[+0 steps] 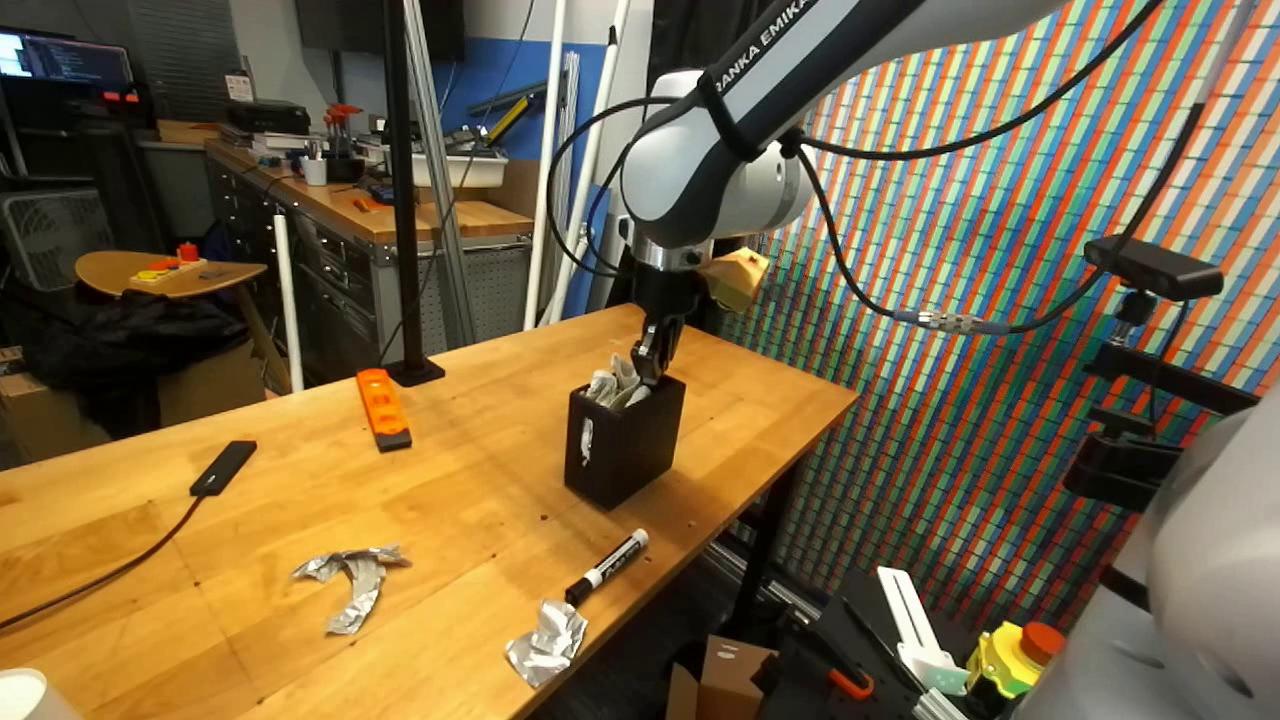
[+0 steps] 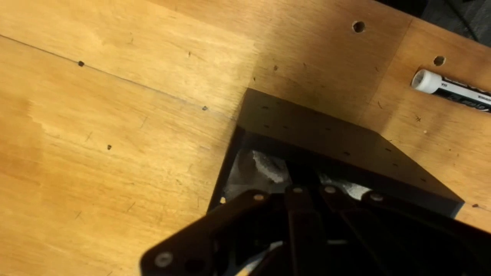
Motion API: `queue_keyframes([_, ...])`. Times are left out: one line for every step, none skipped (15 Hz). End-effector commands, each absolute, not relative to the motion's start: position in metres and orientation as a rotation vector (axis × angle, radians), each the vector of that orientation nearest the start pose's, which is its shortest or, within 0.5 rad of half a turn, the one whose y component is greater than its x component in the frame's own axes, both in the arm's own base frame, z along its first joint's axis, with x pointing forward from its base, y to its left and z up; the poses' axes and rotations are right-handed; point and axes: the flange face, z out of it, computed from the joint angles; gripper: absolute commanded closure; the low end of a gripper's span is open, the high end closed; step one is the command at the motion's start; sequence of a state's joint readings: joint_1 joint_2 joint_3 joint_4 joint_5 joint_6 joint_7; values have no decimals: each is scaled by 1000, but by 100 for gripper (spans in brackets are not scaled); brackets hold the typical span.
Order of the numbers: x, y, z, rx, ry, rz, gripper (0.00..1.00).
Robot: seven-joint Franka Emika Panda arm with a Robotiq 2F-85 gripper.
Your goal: Put the towel in the box
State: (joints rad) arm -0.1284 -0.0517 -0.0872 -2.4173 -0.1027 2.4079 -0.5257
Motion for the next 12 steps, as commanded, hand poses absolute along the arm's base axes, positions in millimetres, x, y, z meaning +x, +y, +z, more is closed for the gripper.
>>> queue_keyframes([470, -100, 340, -3142, -593, -71, 100])
queue_keyframes([472, -99, 342, -3140, -591, -79, 100])
queue_keyframes([473, -98, 343, -3140, -592, -85, 100])
queue_keyframes([474, -97, 344, -3140, -594, -90, 100])
queue_keyframes([475, -95, 346, -3139, -599, -97, 100])
queue_keyframes([476, -93, 348, -3138, -603, -105, 100])
queue_keyframes([478, -91, 352, -3141, -605, -117, 100])
queue_keyframes([480, -89, 355, -3142, -610, -129, 100])
queue_keyframes([482, -87, 358, -3143, -616, -141, 100])
queue_keyframes([484, -84, 360, -3146, -626, -148, 100])
queue_keyframes([485, -82, 361, -3145, -634, -153, 100])
queue_keyframes([486, -79, 360, -3144, -644, -151, 100])
